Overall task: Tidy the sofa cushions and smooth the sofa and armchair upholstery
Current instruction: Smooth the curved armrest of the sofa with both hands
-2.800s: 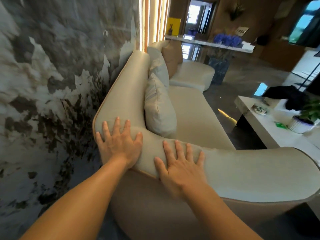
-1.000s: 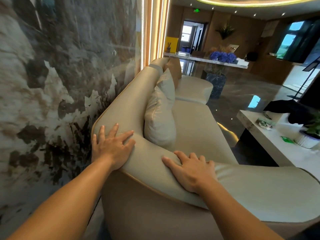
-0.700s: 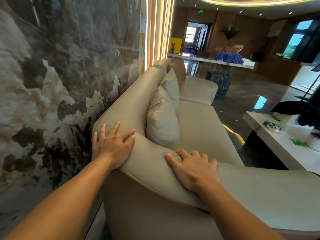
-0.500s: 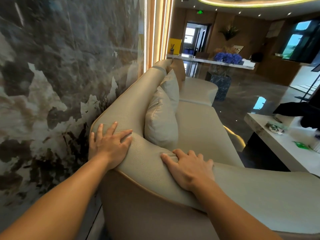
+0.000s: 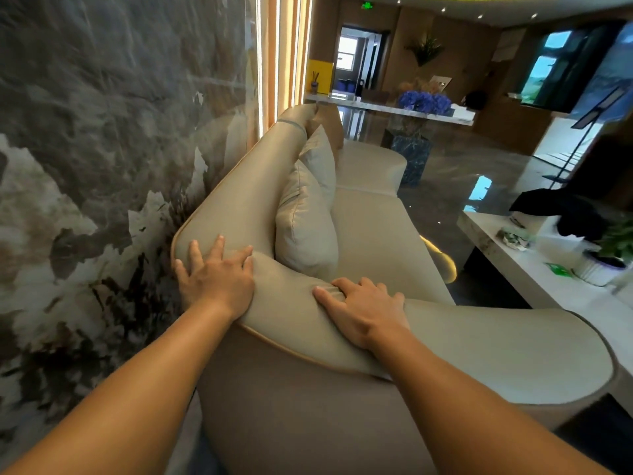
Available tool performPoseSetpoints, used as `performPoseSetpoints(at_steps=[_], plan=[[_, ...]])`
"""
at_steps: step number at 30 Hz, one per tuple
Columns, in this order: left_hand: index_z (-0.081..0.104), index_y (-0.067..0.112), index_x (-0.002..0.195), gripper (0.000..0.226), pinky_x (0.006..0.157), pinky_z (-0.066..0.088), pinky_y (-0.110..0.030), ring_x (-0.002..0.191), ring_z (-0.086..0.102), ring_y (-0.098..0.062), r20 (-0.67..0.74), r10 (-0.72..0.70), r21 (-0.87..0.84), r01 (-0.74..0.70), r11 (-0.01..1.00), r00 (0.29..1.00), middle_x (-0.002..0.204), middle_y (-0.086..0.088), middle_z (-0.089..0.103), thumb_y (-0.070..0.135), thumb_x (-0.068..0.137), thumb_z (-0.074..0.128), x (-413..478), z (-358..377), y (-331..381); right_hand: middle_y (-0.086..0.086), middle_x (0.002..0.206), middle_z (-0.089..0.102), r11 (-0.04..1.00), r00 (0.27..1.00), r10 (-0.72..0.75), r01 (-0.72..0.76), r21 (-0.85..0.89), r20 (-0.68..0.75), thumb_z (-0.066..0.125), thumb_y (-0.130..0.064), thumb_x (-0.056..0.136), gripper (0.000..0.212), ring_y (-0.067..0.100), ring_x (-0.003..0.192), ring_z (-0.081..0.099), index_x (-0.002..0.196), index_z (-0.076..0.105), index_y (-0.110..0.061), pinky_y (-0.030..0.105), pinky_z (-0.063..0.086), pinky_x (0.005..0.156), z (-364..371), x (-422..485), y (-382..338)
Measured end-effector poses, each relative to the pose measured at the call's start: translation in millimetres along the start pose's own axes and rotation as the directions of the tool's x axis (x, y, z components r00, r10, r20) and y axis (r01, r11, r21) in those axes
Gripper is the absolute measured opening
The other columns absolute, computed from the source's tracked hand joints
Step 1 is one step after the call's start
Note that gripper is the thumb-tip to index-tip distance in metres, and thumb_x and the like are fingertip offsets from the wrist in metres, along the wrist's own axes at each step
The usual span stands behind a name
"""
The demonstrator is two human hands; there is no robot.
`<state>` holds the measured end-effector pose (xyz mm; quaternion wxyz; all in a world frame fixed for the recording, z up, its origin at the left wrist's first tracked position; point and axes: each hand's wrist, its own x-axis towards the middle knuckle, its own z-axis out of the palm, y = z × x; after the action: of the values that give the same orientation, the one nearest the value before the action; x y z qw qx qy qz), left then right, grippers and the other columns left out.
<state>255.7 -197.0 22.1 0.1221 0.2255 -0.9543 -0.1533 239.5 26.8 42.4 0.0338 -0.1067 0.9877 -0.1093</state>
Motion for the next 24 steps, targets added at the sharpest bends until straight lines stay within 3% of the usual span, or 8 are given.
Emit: performPoseSetpoints(at_steps=[3, 5, 9, 13, 17, 19, 21, 24], plan=[[0.038, 0.039, 0.143, 0.049, 0.116, 0.001, -0.059, 0.147, 0.001, -0.033, 0.037, 0.056, -0.005, -0.056, 0.998, 0.998, 0.161, 0.007, 0.020, 0.045, 0.100, 0.016, -11, -6, 4, 0.009, 0.129, 0.056, 0.998, 0.998, 0.006, -0.010, -0.064, -0.056, 0.011, -0.077, 0.085, 0.071, 0.033, 0.122, 0.045, 0.129, 0.054, -0.042, 0.058, 0.029, 0.102, -4, -12, -4], [0.031, 0.032, 0.148, 0.051, 0.116, 0.000, -0.060, 0.148, -0.003, -0.032, 0.099, 0.097, 0.007, -0.098, 0.995, 0.990, 0.162, 0.009, 0.015, 0.042, 0.100, 0.015, -15, -11, 3, 0.011, 0.139, 0.051, 0.994, 0.998, 0.064, -0.066, -0.087, -0.028, 0.008, -0.075, 0.086, 0.071, 0.037, 0.129, 0.040, 0.138, 0.045, -0.043, 0.063, 0.022, 0.107, -5, -22, -3], [0.009, 0.023, 0.154, 0.084, 0.112, -0.010, -0.063, 0.146, -0.015, -0.035, 0.179, 0.014, 0.108, -0.034, 0.994, 0.984, 0.163, 0.005, -0.001, 0.070, 0.085, 0.011, -22, -4, 15, 0.010, 0.165, 0.019, 0.985, 0.986, 0.155, -0.150, -0.081, 0.065, 0.003, -0.078, 0.083, 0.081, 0.043, 0.148, 0.011, 0.155, 0.013, -0.041, 0.069, 0.001, 0.113, 2, -30, 6], [0.015, 0.022, 0.154, 0.095, 0.109, -0.005, -0.068, 0.146, -0.009, -0.038, 0.049, -0.030, 0.170, 0.021, 0.985, 0.998, 0.163, 0.004, 0.006, 0.076, 0.076, 0.005, -15, 8, 28, 0.004, 0.164, 0.025, 0.988, 0.992, 0.125, -0.122, -0.090, 0.024, 0.002, -0.078, 0.077, 0.086, 0.042, 0.146, 0.019, 0.153, 0.019, -0.041, 0.071, 0.006, 0.110, 5, -17, 10], [0.013, 0.024, 0.153, 0.093, 0.107, -0.006, -0.070, 0.145, -0.012, -0.039, 0.122, -0.044, 0.199, 0.019, 0.980, 0.992, 0.163, 0.005, 0.004, 0.075, 0.076, 0.006, -14, 8, 30, 0.003, 0.163, 0.027, 0.984, 0.988, 0.142, -0.135, -0.120, 0.056, 0.001, -0.078, 0.075, 0.089, 0.041, 0.145, 0.020, 0.153, 0.020, -0.041, 0.072, 0.005, 0.108, 2, -17, 10], [0.004, 0.026, 0.154, 0.092, 0.107, -0.010, -0.070, 0.143, -0.021, -0.039, 0.213, -0.056, 0.175, 0.018, 0.984, 0.975, 0.163, 0.007, -0.008, 0.077, 0.077, 0.008, -9, 1, 31, 0.004, 0.165, 0.021, 0.987, 0.987, 0.136, -0.127, -0.104, 0.090, 0.003, -0.078, 0.079, 0.084, 0.041, 0.147, 0.015, 0.154, 0.015, -0.042, 0.073, 0.002, 0.109, -2, -18, 8], [-0.002, 0.031, 0.153, 0.087, 0.108, -0.011, -0.068, 0.141, -0.027, -0.039, 0.402, -0.050, 0.127, -0.002, 0.992, 0.914, 0.161, 0.009, -0.017, 0.077, 0.081, 0.016, -5, -17, 25, 0.004, 0.168, 0.007, 0.990, 0.974, 0.129, -0.117, -0.073, 0.186, 0.007, -0.077, 0.085, 0.076, 0.041, 0.151, 0.002, 0.155, 0.005, -0.045, 0.071, -0.004, 0.111, -8, -23, 8], [-0.003, 0.041, 0.151, 0.076, 0.115, 0.000, -0.060, 0.144, -0.022, -0.034, 0.560, 0.064, 0.085, -0.134, 0.987, 0.826, 0.161, 0.010, -0.017, 0.071, 0.087, 0.026, -35, -43, 9, 0.002, 0.168, -0.009, 0.994, 0.958, 0.084, -0.060, -0.095, 0.275, 0.014, -0.075, 0.090, 0.073, 0.034, 0.152, -0.012, 0.153, -0.005, -0.047, 0.062, -0.008, 0.116, -16, -60, 19]])
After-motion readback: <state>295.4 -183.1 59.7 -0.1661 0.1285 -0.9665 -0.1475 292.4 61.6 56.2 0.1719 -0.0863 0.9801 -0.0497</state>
